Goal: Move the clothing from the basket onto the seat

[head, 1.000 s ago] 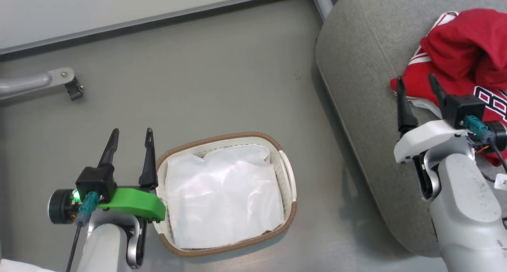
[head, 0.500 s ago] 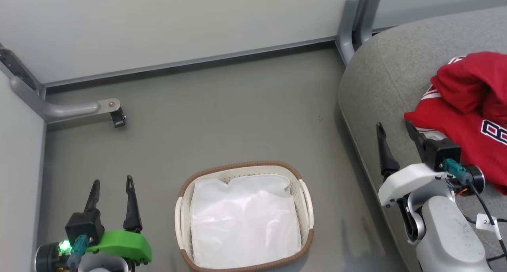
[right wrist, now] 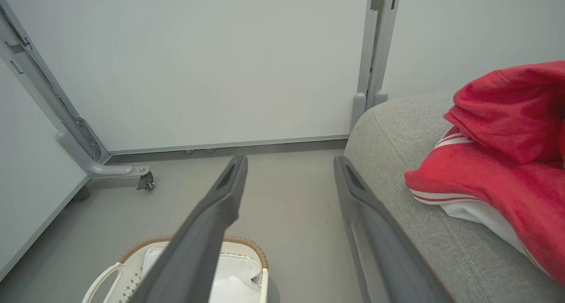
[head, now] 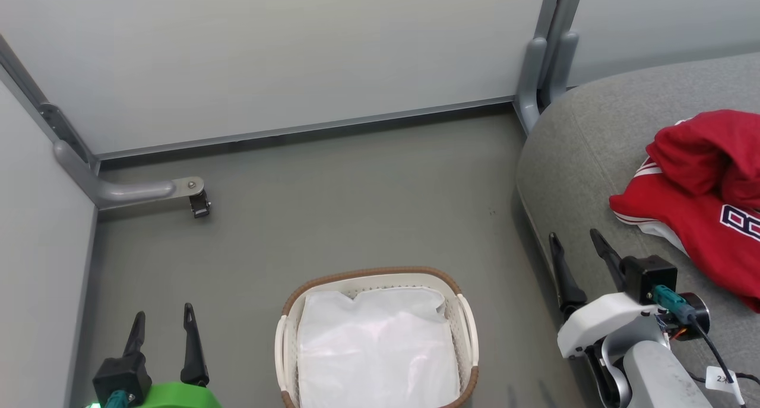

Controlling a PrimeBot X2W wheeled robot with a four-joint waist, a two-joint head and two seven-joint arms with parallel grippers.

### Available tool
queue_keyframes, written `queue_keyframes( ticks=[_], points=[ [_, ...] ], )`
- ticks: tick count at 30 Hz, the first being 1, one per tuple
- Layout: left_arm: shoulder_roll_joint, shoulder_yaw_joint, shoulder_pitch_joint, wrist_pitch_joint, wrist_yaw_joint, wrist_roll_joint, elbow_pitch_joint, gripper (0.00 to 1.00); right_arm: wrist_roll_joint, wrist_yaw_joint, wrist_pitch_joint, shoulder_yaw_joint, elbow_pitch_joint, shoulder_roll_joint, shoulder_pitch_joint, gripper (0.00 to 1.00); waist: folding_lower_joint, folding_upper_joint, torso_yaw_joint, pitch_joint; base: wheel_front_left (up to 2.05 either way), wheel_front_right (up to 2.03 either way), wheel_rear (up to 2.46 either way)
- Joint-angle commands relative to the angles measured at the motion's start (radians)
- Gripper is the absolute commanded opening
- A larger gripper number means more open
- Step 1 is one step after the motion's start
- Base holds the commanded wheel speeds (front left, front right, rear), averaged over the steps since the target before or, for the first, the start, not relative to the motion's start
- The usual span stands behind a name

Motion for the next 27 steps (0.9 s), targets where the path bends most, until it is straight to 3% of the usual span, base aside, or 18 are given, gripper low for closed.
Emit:
queue_keyframes(
  ticks=[1,14,15,19,27],
  points=[
    [0.001,-0.001,0.017,0.000,-0.005,-0.006,-0.004,1.00,0.009,-0.001,-0.002,0.001,-0.006,-0.004,0.020,1.00,0.0001,0.0000,0.000,-0.003,0.00,0.00,0.00],
    [0.001,-0.016,0.049,0.000,-0.018,-0.038,-0.012,1.00,0.035,-0.001,-0.002,0.021,-0.026,-0.004,0.052,1.00,0.0001,0.0000,0.000,-0.016,0.00,0.00,0.00],
    [-0.001,-0.018,0.037,0.000,-0.015,-0.038,-0.008,0.00,0.029,0.000,0.000,0.021,-0.022,0.000,0.042,0.00,0.0001,0.0000,0.000,-0.016,0.00,0.00,0.00],
    [-0.006,-0.022,0.036,0.002,-0.015,-0.044,0.026,0.00,0.033,0.000,0.003,0.022,0.008,0.006,0.064,0.00,0.0001,0.0000,0.000,-0.016,0.00,0.00,0.00],
    [-0.006,-0.007,0.012,0.048,-0.023,-0.193,0.025,0.00,0.180,0.000,0.046,-0.001,-0.012,0.005,0.069,0.00,0.0001,0.0000,0.004,-0.017,0.00,0.00,0.00]
  ],
)
